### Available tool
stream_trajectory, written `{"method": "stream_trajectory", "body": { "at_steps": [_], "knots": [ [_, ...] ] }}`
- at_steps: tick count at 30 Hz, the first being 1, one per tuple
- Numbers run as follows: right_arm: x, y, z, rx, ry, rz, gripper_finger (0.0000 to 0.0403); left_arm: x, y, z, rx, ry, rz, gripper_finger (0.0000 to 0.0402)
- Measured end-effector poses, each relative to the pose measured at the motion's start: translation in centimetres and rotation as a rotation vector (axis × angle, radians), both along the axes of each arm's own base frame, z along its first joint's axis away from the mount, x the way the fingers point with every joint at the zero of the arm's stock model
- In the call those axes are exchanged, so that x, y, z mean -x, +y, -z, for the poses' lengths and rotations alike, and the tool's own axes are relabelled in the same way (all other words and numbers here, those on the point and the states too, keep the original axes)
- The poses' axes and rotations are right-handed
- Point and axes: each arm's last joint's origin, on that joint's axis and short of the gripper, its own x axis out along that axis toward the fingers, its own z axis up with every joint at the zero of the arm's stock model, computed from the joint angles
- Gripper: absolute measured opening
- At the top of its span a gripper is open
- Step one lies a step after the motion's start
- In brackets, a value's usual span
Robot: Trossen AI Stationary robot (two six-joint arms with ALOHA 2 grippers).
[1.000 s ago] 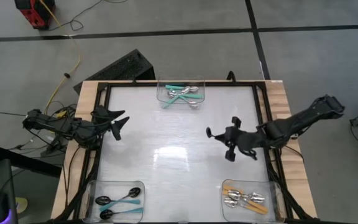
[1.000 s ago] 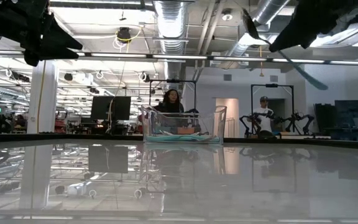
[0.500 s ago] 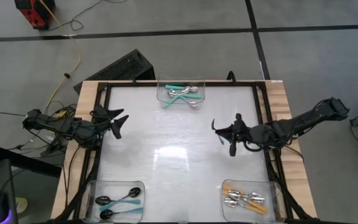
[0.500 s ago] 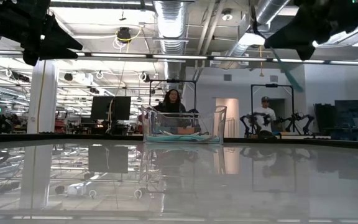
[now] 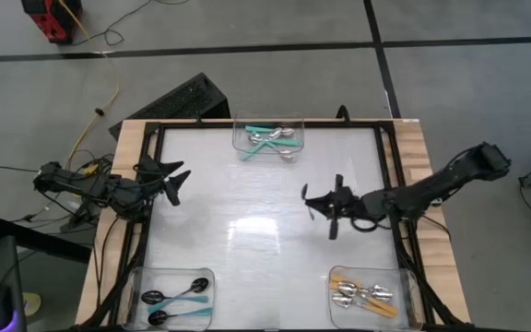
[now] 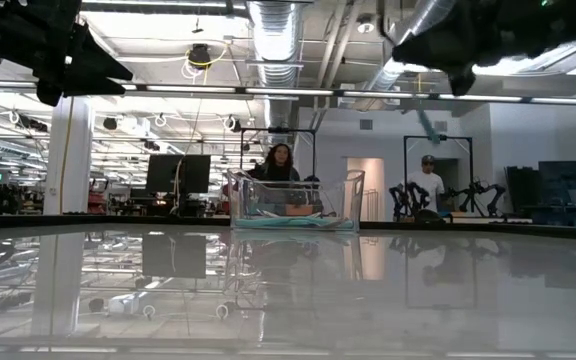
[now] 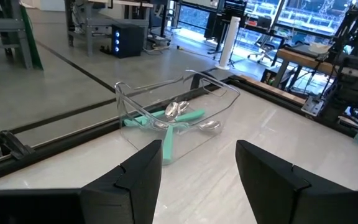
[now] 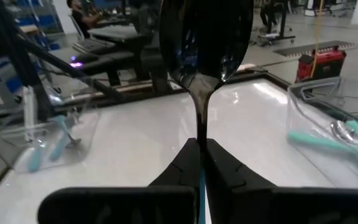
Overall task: Sort silverware by color (type)
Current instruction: Put the black spoon into the bottom left transparent bin
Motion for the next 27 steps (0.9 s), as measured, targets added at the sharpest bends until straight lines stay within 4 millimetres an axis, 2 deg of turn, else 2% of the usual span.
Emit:
{"method": "stream_trajectory", "body": {
  "at_steps": [9, 15, 21, 27],
  "knots": [
    [-4.1, 1.7, 3.2, -0.027, -0.122, -0.086, 0.0025, 0.0, 0.0, 0.0, -0.002, 0.000, -0.006, 0.0190],
    [-7.0, 3.2, 3.0, -0.043, -0.215, -0.170, 0.0025, 0.0, 0.0, 0.0, -0.006, -0.001, -0.017, 0.0190],
    [-11.3, 5.3, 2.1, -0.003, -0.257, -0.289, 0.0025, 0.0, 0.0, 0.0, -0.007, -0.001, -0.020, 0.0190],
    [-16.1, 6.5, 1.9, 0.011, -0.297, -0.391, 0.0025, 0.0, 0.0, 0.0, -0.007, -0.001, -0.020, 0.0190]
  ]
}}
